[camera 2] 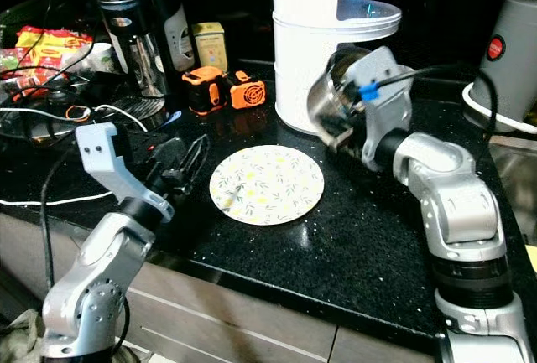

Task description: Kitchen organization

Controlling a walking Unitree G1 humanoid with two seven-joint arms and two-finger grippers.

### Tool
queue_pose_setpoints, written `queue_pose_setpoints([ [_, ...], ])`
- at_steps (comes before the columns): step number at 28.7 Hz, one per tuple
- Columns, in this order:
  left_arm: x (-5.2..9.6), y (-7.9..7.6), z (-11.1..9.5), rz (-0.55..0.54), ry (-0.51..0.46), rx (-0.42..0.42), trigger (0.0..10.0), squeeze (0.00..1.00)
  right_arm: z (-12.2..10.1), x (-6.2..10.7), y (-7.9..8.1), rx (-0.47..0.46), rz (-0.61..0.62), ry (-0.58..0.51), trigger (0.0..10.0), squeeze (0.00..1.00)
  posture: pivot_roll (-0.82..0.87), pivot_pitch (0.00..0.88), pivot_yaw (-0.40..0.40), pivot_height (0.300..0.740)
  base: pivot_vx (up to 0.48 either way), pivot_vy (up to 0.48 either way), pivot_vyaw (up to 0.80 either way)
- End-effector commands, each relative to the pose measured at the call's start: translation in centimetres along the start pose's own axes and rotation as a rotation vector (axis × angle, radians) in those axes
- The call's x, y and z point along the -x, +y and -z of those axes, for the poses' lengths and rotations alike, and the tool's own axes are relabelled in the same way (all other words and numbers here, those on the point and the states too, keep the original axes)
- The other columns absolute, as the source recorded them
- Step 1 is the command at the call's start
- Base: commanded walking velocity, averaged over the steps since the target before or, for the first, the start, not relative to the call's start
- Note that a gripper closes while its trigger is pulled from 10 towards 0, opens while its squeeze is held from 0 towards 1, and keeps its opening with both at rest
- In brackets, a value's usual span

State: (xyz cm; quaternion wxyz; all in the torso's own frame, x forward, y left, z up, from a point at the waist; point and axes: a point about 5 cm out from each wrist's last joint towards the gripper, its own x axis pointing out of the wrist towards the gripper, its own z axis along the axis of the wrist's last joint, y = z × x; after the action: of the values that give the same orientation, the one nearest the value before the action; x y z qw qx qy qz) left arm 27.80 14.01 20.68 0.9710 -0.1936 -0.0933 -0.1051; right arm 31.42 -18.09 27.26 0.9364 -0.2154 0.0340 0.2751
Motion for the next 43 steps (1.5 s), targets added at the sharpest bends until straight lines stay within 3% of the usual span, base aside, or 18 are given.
queue_pose_setpoints([
  [1,0.2,0.6,0.5,-0.047,0.032,0.015,10.0,0.00,0.3,0.2,0.0,0.053,0.004,0.053,10.0,0.00,0.02,0.000,-0.005,0.740,0.000,0.000,0.00],
  [4,0.2,1.1,1.1,-0.081,0.076,0.068,10.0,0.00,1.5,0.7,-1.1,0.114,0.058,0.153,10.0,0.00,0.02,0.000,-0.002,0.740,0.000,0.000,0.00],
  [7,0.4,1.4,3.0,-0.116,0.188,0.233,10.0,0.00,2.0,1.3,-2.3,0.133,0.104,0.213,10.0,0.00,0.01,0.000,0.001,0.740,0.000,0.000,0.00],
  [11,0.4,1.2,3.6,-0.120,0.240,0.328,10.0,0.00,2.2,1.7,-2.7,0.166,0.120,0.252,10.0,0.00,0.01,0.000,0.003,0.740,0.000,0.000,0.00],
  [19,0.1,0.7,3.8,-0.104,0.303,0.431,10.0,0.00,2.6,2.0,-3.4,0.201,0.135,0.302,10.0,0.00,0.01,0.000,0.003,0.740,0.000,0.000,0.00],
  [25,-0.3,-0.5,3.3,-0.022,0.336,0.542,10.0,0.00,2.8,2.5,-4.5,0.218,0.183,0.363,10.0,0.00,0.02,0.000,0.001,0.740,0.000,0.000,0.00],
  [29,-0.3,-0.5,3.4,-0.020,0.385,0.524,10.0,0.00,3.5,3.0,-5.2,0.248,0.216,0.424,10.0,0.00,0.01,0.000,0.002,0.740,0.000,0.000,0.00],
  [33,-0.2,-0.4,3.9,-0.030,0.434,0.559,10.0,0.00,3.9,3.3,-5.0,0.277,0.191,0.462,10.0,0.00,0.01,0.000,0.003,0.740,0.000,0.000,0.00],
  [38,0.0,-0.5,4.5,-0.024,0.536,0.588,10.0,0.00,4.3,3.4,-3.6,0.293,0.064,0.482,10.0,0.00,0.01,0.000,0.004,0.740,0.000,0.000,0.00],
  [43,0.0,-1.2,4.7,0.016,0.576,0.629,10.0,0.00,3.9,3.2,-2.6,0.294,-0.006,0.456,10.0,0.00,0.01,0.000,0.003,0.740,0.000,0.000,0.00],
])
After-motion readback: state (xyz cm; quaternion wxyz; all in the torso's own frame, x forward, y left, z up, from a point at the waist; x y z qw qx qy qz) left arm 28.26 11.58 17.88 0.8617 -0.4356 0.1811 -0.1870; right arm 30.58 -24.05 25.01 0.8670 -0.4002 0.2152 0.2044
